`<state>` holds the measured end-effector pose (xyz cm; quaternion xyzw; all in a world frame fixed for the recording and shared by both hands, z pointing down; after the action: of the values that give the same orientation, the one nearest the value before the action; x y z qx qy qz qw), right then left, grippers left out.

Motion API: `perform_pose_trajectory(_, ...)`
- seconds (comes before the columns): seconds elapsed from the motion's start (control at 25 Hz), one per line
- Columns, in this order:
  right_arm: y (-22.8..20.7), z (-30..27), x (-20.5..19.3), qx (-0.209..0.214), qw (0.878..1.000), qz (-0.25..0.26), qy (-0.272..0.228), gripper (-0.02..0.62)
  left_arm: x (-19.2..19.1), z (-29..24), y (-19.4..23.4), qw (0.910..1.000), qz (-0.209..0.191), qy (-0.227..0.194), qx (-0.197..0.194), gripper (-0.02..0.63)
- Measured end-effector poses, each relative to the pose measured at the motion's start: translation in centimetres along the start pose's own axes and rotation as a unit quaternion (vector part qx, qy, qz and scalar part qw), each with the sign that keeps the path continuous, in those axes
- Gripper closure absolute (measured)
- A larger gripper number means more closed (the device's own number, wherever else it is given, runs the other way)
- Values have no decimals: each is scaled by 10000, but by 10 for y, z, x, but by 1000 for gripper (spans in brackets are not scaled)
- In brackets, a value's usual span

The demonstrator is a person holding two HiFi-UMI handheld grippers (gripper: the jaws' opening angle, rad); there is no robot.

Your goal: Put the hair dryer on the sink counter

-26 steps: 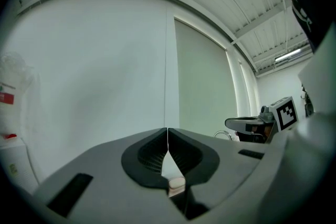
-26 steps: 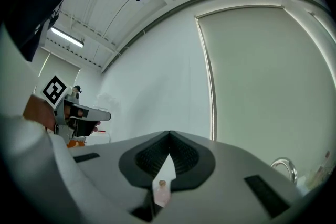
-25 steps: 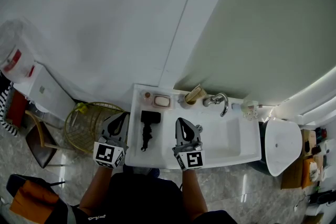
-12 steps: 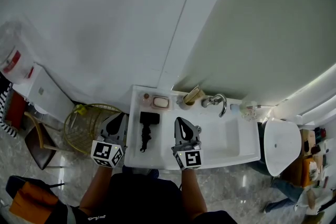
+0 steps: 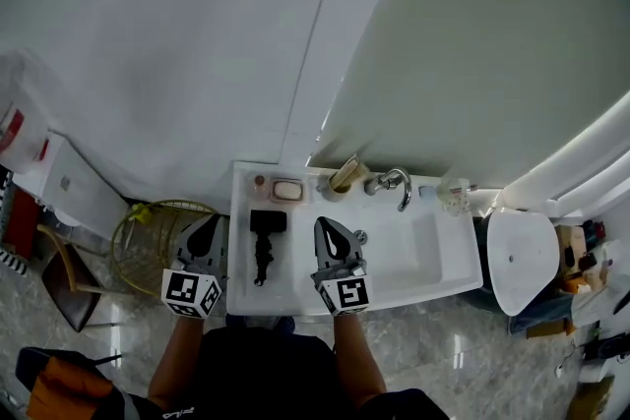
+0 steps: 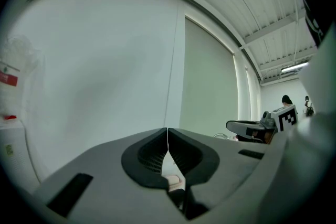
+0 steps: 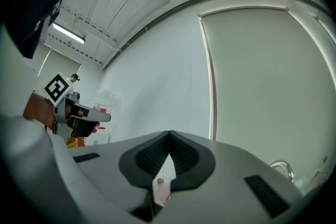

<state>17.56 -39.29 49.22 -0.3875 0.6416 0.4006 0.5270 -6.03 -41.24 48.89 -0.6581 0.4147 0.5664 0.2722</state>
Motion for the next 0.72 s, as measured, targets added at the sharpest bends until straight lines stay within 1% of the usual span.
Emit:
perform_pose_trajectory(0.28, -5, 4, 1, -102, 9996, -61, 251, 568, -2, -6, -4, 9999, 13, 70, -129, 580)
perform_pose_trajectory(0.44, -8, 4, 3, -109, 9999, 37, -84, 568, -2, -10, -5, 9998, -14, 71, -173, 580)
perform_pose_trajectory(0.52, -9, 4, 1, -114, 9999, 47, -68, 568, -2, -10, -5, 9998, -4, 72, -184, 580)
perform_pose_trajectory(0.72, -10, 2, 1, -155, 9998, -112, 52, 566, -1, -12, -3, 9999, 8, 33, -153, 580)
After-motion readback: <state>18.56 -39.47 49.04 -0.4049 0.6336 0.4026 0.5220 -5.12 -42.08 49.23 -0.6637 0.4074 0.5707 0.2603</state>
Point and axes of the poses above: the fingertips, and each gripper's own axes: z backward along the fingers, y to its left, x out of its top, the point moved 4 cm from there along z, backward along the fingers, and after that the axes turned 10 degrees about y, right-handed, at the moved point
